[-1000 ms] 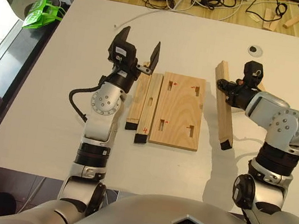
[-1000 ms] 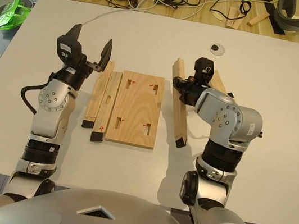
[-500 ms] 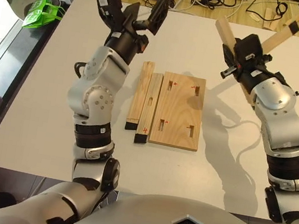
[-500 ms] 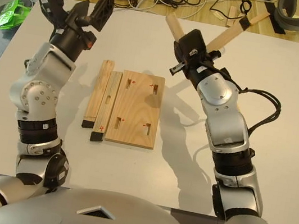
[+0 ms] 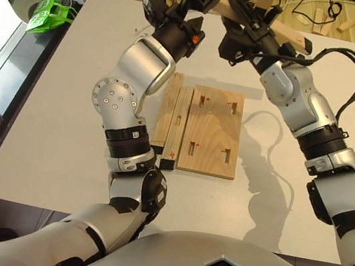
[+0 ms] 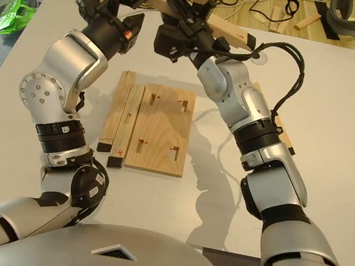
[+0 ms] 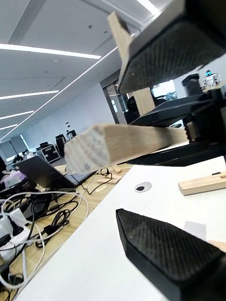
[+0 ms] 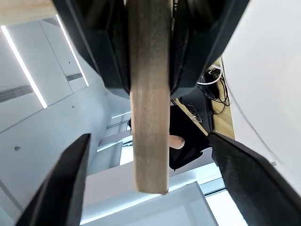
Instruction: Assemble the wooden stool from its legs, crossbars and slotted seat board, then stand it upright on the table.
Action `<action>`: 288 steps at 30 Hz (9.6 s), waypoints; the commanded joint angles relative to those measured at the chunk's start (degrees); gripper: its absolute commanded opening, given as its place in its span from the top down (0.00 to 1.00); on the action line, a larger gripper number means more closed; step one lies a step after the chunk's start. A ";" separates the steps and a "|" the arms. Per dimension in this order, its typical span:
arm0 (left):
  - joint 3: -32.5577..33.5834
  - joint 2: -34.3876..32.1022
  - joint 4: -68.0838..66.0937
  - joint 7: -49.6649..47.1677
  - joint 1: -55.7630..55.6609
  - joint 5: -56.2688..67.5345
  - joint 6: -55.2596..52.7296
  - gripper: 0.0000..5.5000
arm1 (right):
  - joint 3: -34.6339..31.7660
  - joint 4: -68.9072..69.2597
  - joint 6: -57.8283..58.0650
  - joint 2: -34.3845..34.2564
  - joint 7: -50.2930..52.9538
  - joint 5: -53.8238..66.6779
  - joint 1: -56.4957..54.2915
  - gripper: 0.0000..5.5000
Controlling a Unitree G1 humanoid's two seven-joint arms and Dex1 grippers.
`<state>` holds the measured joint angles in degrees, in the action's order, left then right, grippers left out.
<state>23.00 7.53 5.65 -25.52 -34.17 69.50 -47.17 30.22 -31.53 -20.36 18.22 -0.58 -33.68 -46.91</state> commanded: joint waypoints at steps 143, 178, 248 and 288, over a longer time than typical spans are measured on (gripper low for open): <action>5.79 -25.18 16.81 14.16 -8.06 -19.64 -41.53 0.81 | -34.67 24.35 23.95 -1.34 -14.40 37.45 41.39 0.15; -17.87 -34.33 26.95 31.11 15.15 -38.50 -22.42 0.81 | -34.15 23.22 22.35 2.30 -17.81 35.66 42.55 0.15; -23.23 -42.62 19.80 56.03 46.17 -48.33 6.61 0.36 | -31.37 23.47 21.33 -2.08 -16.34 34.82 48.14 0.15; -24.58 -32.99 19.03 49.15 43.46 -48.29 3.28 0.36 | -30.90 23.23 22.17 -1.56 -17.98 34.74 46.12 0.15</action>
<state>1.53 -27.99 27.96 25.17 13.79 23.06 -44.06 -0.89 -7.75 1.41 16.29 -18.25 1.20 0.33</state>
